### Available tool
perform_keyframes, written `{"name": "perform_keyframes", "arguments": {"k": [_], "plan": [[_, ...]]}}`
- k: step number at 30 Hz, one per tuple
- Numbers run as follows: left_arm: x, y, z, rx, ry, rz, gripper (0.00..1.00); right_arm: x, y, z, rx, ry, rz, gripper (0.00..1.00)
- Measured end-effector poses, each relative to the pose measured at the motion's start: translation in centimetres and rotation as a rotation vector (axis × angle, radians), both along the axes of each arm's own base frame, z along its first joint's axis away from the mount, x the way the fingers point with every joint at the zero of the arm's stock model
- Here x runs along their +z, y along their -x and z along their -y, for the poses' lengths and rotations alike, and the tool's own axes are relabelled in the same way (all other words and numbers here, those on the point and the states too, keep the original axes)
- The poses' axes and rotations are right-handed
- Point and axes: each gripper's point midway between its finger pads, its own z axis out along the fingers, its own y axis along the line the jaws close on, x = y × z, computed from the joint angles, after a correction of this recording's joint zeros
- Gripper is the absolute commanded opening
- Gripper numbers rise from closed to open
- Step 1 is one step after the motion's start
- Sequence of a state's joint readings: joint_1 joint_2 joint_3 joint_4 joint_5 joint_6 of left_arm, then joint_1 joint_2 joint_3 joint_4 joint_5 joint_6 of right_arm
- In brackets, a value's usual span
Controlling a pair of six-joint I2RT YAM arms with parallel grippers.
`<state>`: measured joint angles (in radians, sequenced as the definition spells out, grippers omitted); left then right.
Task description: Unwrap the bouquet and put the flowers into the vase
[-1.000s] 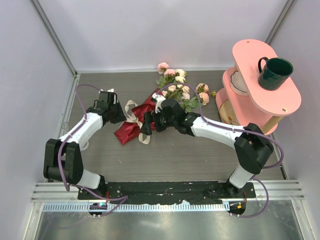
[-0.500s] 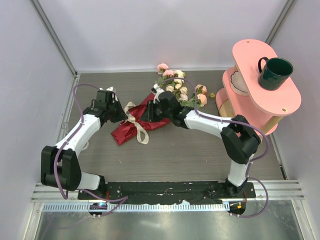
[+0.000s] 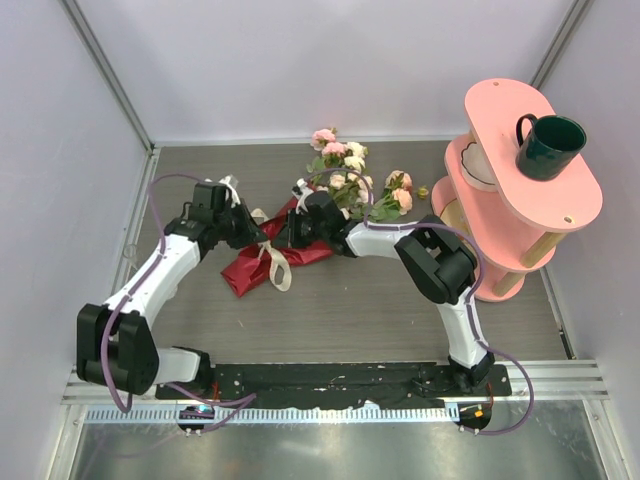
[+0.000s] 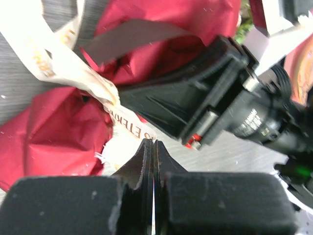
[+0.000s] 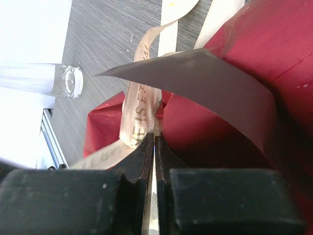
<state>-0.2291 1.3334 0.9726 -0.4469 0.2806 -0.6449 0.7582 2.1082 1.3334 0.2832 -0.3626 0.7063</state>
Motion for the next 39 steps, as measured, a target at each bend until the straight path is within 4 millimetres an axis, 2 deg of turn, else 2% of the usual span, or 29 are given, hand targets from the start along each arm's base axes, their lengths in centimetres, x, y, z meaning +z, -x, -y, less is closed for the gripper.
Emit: {"name": "perform_keyframes", "arguments": {"k": [4, 8, 11, 20, 27, 30, 32, 35, 37, 39], "plan": [[1.2, 1.8, 1.0, -0.037, 0.056, 0.016, 0.0, -0.5, -0.6, 0.2, -0.026, 0.011, 0.008, 0.1], [2.7, 4.1, 0.9, -0.048, 0.088, 0.038, 0.0, -1.2, -1.3, 0.5, -0.046, 0.023, 0.011, 0.1], [4.7, 5.7, 0.8, -0.058, 0.114, 0.086, 0.0, -1.8, -1.8, 0.8, -0.055, 0.031, 0.011, 0.1], [14.3, 10.1, 1.4, -0.154, 0.25, 0.358, 0.0, -2.0, -2.6, 1.1, -0.059, 0.049, 0.033, 0.11], [22.2, 15.2, 2.2, -0.292, 0.389, 0.663, 0.0, -2.0, -2.9, 1.0, -0.051, 0.064, 0.04, 0.11], [24.9, 17.5, 2.5, -0.365, 0.442, 0.776, 0.0, -2.1, -3.0, 0.9, -0.051, 0.067, 0.04, 0.12], [25.7, 18.4, 2.7, -0.407, 0.465, 0.803, 0.0, -2.0, -3.0, 0.9, -0.049, 0.069, 0.041, 0.12], [25.5, 18.6, 3.1, -0.439, 0.479, 0.789, 0.0, -2.0, -3.1, 0.9, -0.045, 0.076, 0.039, 0.15], [24.4, 18.1, 3.4, -0.44, 0.485, 0.749, 0.0, -2.0, -3.1, 0.9, -0.043, 0.081, 0.04, 0.17], [22.4, 16.8, 3.6, -0.419, 0.48, 0.675, 0.0, -2.0, -3.0, 0.9, -0.041, 0.087, 0.039, 0.19]]}}
